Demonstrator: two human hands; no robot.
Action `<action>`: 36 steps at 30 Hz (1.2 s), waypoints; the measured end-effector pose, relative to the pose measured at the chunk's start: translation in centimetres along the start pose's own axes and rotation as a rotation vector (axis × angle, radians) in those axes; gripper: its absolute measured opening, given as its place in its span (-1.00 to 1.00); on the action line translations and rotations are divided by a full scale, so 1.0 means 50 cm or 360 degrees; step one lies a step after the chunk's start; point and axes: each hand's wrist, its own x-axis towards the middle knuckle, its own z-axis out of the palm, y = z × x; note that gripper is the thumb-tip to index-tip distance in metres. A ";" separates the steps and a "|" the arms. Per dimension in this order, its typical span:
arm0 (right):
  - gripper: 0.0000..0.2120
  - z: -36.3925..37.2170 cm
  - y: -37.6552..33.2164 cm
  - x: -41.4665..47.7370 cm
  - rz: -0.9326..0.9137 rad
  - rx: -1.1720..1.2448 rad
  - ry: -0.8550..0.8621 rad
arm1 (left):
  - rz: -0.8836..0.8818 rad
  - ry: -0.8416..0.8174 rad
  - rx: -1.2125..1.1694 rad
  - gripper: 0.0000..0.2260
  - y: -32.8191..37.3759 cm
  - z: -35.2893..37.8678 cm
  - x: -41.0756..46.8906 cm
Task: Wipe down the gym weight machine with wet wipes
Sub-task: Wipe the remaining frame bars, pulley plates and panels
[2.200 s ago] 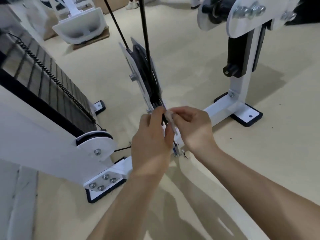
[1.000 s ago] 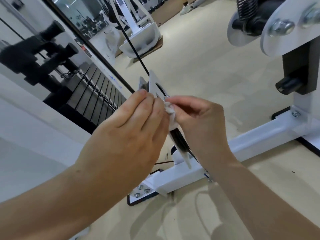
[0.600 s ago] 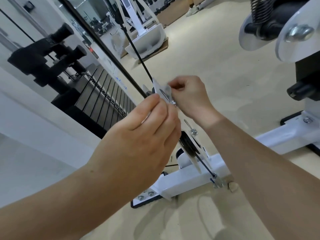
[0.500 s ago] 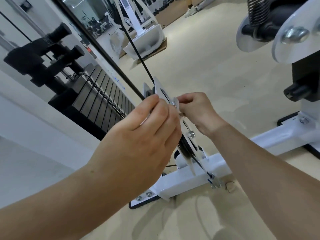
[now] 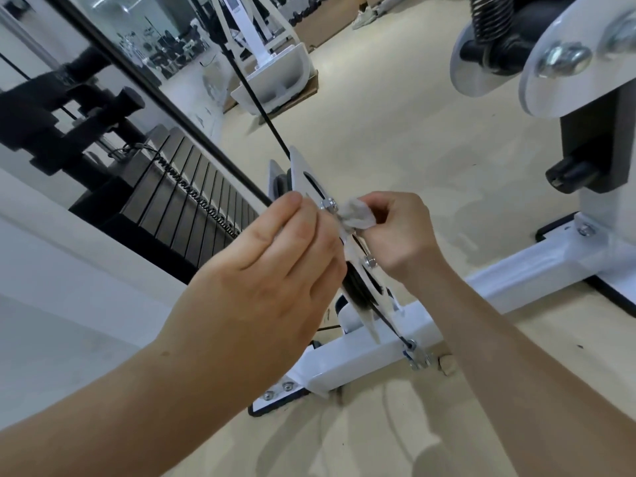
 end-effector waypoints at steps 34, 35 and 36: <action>-0.81 -0.030 0.137 -0.031 0.0306 0.0101 -0.0261 | 0.0260 -0.0044 0.0106 -0.33 0.081 0.074 0.004; -0.79 -0.032 0.137 -0.029 0.0271 0.0132 -0.0183 | 0.0256 -0.0042 0.0101 -0.34 0.082 0.076 0.003; -0.76 -0.030 0.127 -0.026 0.0247 0.0159 -0.0108 | 0.0244 -0.0040 0.0085 -0.35 0.082 0.078 0.004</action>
